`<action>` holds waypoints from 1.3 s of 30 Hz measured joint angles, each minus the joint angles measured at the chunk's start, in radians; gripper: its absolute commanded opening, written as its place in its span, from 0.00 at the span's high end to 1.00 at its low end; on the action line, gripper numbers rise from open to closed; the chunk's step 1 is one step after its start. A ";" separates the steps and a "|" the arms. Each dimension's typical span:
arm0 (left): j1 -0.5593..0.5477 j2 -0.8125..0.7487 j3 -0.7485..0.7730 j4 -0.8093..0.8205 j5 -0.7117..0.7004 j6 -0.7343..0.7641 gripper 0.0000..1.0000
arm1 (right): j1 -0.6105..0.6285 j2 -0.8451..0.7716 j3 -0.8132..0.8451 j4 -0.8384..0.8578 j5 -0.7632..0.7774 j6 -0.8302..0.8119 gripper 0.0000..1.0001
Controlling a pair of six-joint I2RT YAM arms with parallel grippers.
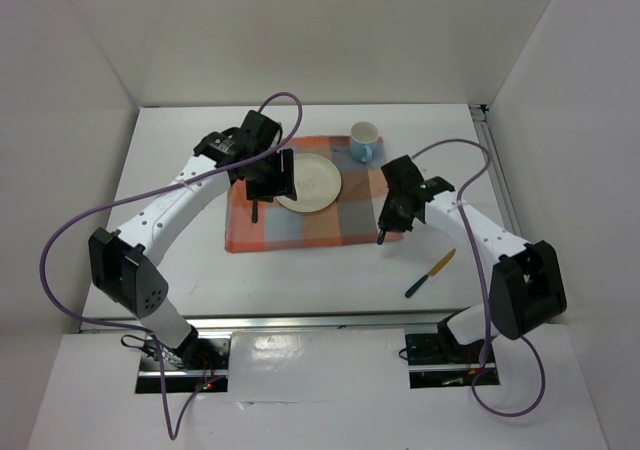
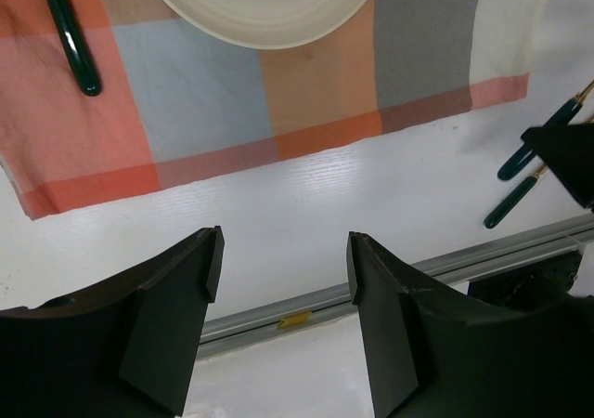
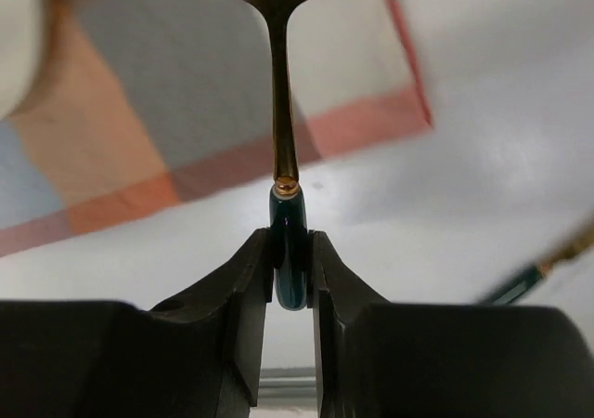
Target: Set the dinner table for one person
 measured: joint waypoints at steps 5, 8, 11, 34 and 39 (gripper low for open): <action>0.000 0.000 0.004 -0.009 -0.018 0.000 0.27 | 0.012 0.202 0.177 0.071 -0.044 -0.203 1.00; 0.000 -0.002 0.007 -0.015 -0.022 0.000 0.27 | 0.015 0.345 0.262 0.090 -0.079 -0.299 1.00; 0.000 -0.006 0.008 -0.022 -0.025 -0.001 0.27 | 0.020 0.447 0.307 0.105 -0.103 -0.359 1.00; 0.000 -0.035 0.010 -0.038 -0.037 -0.002 0.27 | -0.034 0.271 0.217 0.121 -0.118 -0.269 0.42; 0.000 -0.035 0.015 -0.037 -0.036 0.002 0.27 | -0.168 -0.101 -0.053 0.039 -0.049 -0.126 0.20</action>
